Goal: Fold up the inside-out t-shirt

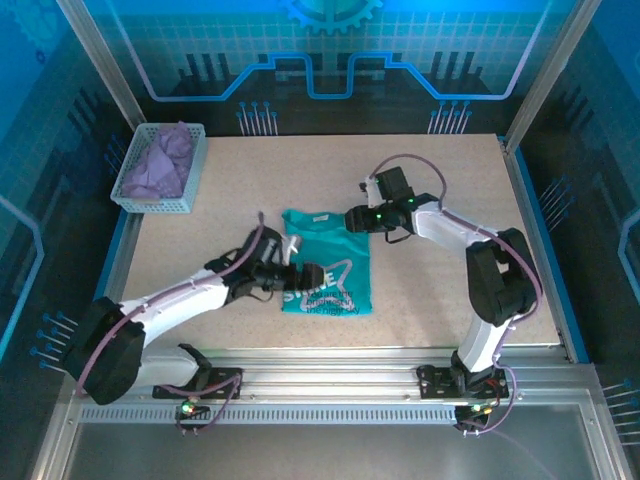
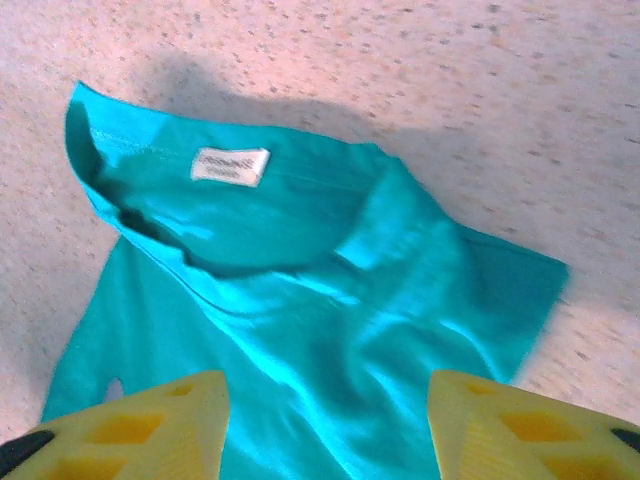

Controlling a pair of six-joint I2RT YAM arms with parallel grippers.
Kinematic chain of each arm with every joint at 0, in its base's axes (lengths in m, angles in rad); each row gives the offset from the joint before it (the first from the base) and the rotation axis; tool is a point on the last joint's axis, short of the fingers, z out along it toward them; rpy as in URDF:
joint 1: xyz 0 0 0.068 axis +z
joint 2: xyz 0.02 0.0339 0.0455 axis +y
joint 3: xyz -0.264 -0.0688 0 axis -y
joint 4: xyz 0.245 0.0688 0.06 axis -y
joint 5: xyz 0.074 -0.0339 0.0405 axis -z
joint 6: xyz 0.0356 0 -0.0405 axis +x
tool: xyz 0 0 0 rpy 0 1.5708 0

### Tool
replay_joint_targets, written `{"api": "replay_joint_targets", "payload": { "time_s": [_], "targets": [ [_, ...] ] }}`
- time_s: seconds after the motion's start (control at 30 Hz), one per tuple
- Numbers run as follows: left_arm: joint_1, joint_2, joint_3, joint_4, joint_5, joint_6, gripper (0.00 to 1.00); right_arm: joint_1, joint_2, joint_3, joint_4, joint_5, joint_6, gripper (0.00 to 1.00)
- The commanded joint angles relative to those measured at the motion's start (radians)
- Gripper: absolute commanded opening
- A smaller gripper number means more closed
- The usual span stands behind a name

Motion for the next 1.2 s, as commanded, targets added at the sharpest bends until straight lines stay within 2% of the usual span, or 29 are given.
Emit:
{"api": "replay_joint_targets", "payload": {
  "time_s": [0.0,0.03,0.07,0.13,0.33,0.6,0.67,0.8,1.0,1.07,1.17],
  "targets": [
    [0.169,0.122,0.117,0.049,-0.073,0.049,0.86,-0.035,-0.016,-0.024,-0.117,0.034,-0.048,0.62],
    [0.202,0.187,0.173,0.034,-0.083,0.071,0.86,-0.046,0.004,-0.002,-0.125,0.031,-0.051,0.71],
    [0.226,0.263,0.240,0.006,-0.086,0.107,0.86,-0.050,0.039,0.039,-0.147,0.031,-0.053,0.76],
    [0.257,0.385,0.354,-0.064,-0.098,0.163,0.86,-0.051,0.111,0.113,-0.183,0.033,-0.068,0.77],
    [0.293,0.623,0.536,-0.122,0.015,0.250,0.86,-0.055,0.256,0.219,-0.204,-0.025,-0.073,0.76],
    [0.258,0.755,0.596,-0.105,0.153,0.261,0.78,-0.012,0.367,0.259,-0.198,-0.073,-0.042,0.67],
    [0.248,0.774,0.604,-0.101,0.167,0.256,0.72,-0.010,0.374,0.258,-0.181,-0.077,-0.028,0.60],
    [0.250,0.798,0.609,-0.087,0.169,0.232,0.56,-0.024,0.371,0.254,-0.141,-0.112,0.001,0.40],
    [0.263,0.812,0.601,-0.053,0.196,0.213,0.30,-0.031,0.393,0.269,-0.085,-0.202,0.007,0.23],
    [0.275,0.813,0.593,-0.032,0.217,0.197,0.20,-0.036,0.403,0.283,-0.074,-0.227,-0.001,0.15],
    [0.298,0.799,0.596,0.003,0.245,0.176,0.04,-0.065,0.380,0.274,-0.018,-0.281,-0.012,0.08]
  ]
}}
